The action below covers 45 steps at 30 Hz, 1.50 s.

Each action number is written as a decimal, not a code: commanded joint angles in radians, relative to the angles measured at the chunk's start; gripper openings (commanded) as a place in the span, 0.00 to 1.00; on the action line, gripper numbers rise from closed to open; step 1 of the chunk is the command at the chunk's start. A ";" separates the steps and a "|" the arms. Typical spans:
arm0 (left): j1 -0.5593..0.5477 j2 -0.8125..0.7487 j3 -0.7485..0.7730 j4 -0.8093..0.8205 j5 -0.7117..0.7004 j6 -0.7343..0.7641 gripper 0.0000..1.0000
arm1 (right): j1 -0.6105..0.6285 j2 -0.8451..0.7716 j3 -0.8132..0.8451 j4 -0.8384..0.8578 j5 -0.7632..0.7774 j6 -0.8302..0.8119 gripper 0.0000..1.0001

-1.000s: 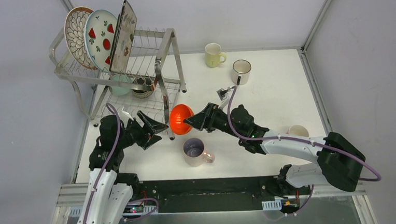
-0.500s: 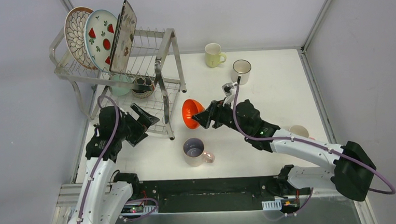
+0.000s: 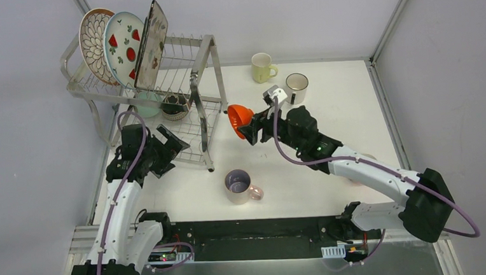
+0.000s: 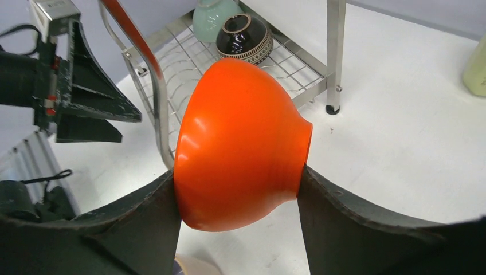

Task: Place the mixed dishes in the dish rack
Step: Turn the bowl upside down on the dish rack.

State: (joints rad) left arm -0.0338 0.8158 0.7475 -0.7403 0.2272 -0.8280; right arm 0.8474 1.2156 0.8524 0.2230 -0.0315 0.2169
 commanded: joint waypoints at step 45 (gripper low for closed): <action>0.292 0.028 -0.101 0.149 0.525 -0.174 0.87 | -0.057 0.587 0.366 0.208 -0.315 -1.073 0.48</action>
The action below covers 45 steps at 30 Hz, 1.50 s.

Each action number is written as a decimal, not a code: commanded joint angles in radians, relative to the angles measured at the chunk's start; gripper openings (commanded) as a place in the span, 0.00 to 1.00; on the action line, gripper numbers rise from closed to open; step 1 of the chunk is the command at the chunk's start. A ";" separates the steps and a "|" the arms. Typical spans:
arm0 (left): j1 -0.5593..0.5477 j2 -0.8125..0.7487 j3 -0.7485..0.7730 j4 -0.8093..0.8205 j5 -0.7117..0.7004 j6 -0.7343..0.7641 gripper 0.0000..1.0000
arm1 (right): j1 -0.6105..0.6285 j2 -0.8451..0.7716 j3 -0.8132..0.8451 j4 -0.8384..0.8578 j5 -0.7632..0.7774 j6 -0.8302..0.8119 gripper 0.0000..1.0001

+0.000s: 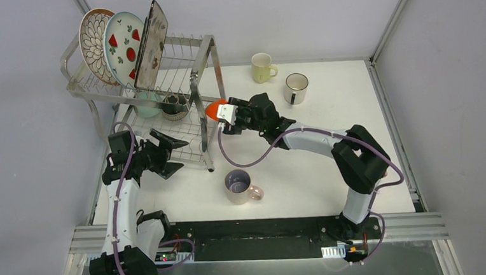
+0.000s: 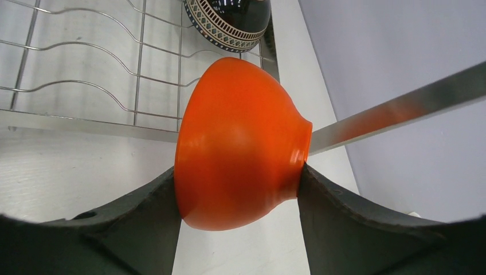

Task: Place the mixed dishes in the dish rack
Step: Turn the bowl upside down on the dish rack.

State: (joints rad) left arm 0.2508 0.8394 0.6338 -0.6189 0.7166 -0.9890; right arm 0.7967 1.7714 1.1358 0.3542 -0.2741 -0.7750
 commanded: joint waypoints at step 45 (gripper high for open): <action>0.008 0.063 0.078 0.050 -0.011 -0.048 0.88 | -0.034 0.328 0.305 0.201 -0.208 -0.064 0.87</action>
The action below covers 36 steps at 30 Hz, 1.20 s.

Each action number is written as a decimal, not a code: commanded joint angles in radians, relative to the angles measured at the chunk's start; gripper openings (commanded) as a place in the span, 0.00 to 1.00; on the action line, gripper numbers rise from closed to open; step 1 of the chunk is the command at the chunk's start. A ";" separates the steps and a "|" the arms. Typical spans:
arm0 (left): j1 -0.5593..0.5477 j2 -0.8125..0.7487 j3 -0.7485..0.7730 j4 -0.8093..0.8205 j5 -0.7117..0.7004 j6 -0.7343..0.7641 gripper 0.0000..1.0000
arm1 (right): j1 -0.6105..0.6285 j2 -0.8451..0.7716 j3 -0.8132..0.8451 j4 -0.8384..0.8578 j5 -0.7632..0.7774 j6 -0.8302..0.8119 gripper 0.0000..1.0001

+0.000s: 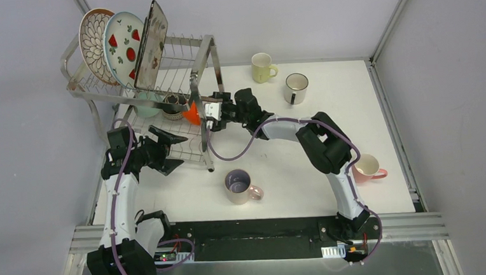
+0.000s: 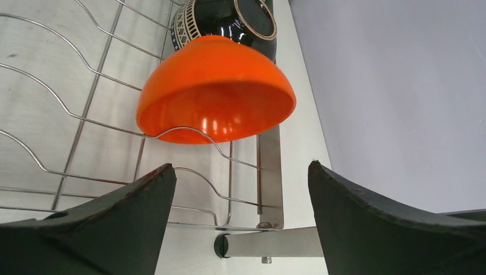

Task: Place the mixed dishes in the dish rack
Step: Turn the bowl upside down on the dish rack.

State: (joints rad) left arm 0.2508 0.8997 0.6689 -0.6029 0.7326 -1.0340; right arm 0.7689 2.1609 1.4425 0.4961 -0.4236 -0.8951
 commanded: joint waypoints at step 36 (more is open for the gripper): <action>-0.018 0.127 -0.133 0.741 -0.258 0.013 0.79 | -0.040 -0.730 -0.525 -0.011 0.331 0.793 0.94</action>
State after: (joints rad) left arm 0.2474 1.0073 0.5461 -0.0814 0.5251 -1.0405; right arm 0.7322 1.5692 0.9497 0.5632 -0.1459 -0.2287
